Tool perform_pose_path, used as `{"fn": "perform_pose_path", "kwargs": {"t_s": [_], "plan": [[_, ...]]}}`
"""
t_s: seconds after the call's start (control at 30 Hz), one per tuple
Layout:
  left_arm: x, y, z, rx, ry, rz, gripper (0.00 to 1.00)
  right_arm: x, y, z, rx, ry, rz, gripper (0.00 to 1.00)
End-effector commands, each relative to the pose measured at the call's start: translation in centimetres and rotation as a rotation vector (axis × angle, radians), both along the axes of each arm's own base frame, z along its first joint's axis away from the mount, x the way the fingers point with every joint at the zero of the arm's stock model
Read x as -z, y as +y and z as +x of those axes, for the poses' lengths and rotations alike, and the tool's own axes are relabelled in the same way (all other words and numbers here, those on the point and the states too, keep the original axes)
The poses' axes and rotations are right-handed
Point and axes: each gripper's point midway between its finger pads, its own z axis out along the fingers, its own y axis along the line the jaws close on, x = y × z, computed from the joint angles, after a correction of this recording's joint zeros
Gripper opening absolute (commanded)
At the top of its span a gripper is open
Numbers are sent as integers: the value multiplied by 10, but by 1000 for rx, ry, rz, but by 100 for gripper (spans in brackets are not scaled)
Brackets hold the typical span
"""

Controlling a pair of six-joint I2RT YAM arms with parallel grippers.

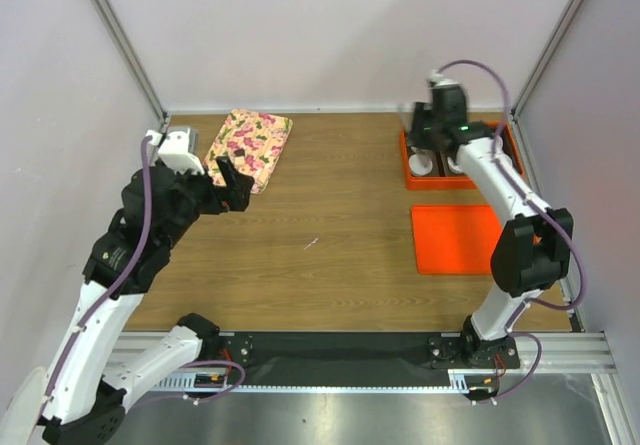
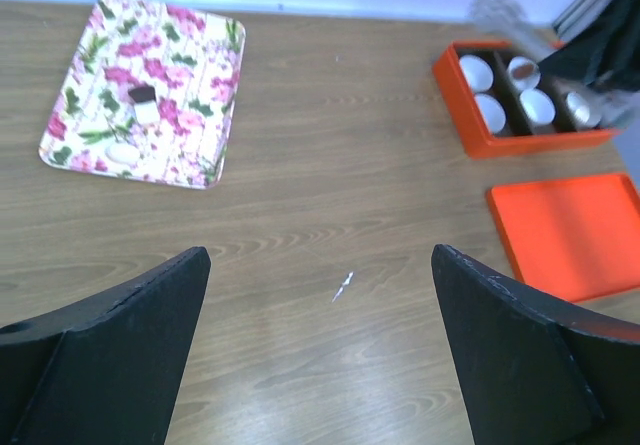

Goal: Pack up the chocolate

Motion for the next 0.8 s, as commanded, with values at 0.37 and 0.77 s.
{"fn": "perform_pose_path", "kwargs": {"t_s": [0.37, 0.77], "plan": [[-49, 23, -26, -34, -119, -18, 100, 32, 338, -67, -562, -173, 37, 49], [-44, 27, -27, -47, -125, -9, 100, 77, 414, -58, -648, -205, -15, 51]]}}
